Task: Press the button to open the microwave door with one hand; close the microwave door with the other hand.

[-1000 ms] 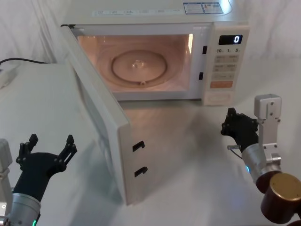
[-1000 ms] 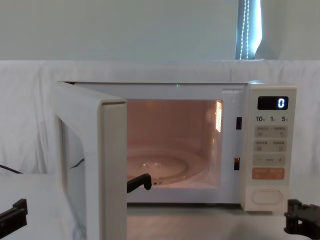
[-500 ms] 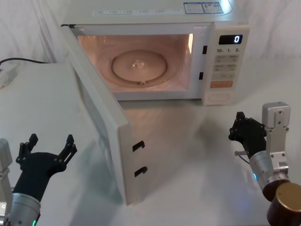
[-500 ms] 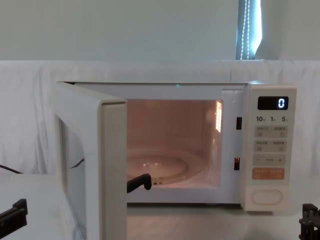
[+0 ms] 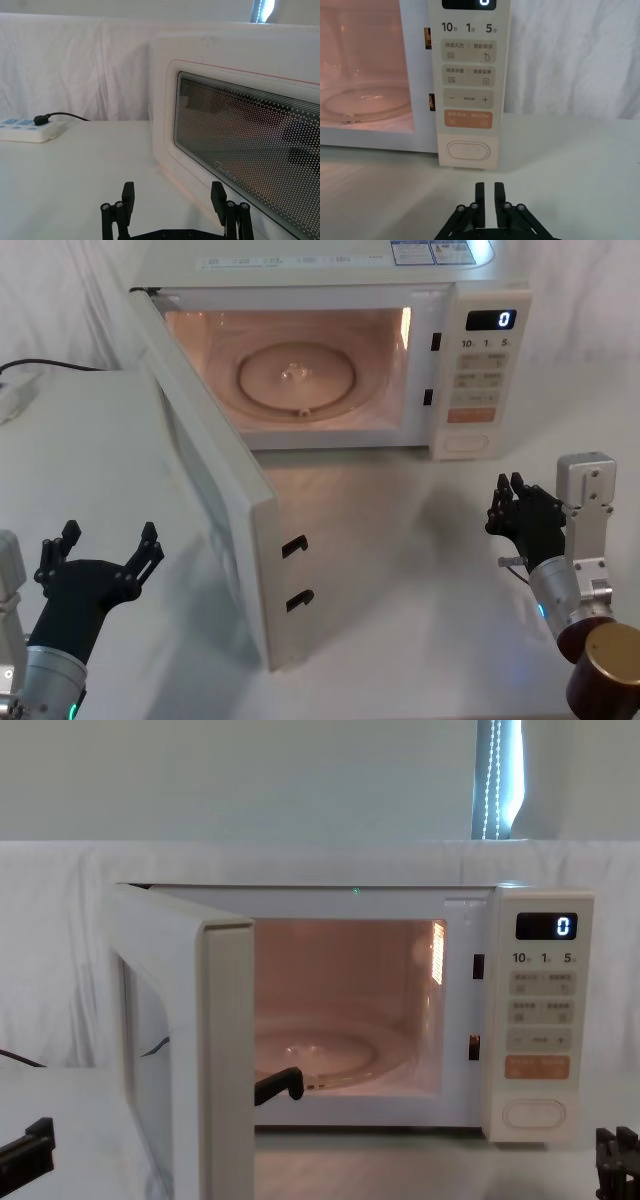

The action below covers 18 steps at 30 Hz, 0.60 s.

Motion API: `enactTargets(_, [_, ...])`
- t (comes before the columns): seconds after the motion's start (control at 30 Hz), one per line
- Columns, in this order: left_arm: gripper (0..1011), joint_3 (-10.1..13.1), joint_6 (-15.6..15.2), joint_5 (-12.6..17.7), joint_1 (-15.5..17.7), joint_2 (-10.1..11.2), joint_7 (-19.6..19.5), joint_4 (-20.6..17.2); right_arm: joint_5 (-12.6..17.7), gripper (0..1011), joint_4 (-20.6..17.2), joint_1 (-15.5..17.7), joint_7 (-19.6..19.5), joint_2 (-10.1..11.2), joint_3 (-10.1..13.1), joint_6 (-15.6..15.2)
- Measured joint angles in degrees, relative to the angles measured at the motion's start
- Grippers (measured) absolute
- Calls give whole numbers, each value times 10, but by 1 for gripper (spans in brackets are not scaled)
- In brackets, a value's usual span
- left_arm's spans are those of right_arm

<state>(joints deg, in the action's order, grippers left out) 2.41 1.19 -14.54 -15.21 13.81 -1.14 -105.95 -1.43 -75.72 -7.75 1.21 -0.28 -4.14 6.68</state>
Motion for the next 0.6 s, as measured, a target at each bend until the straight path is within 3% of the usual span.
enactTargets(0.6, [1001, 0, 0, 0, 0, 0, 0, 0, 1, 667, 0, -1, 0, -1, 0, -2])
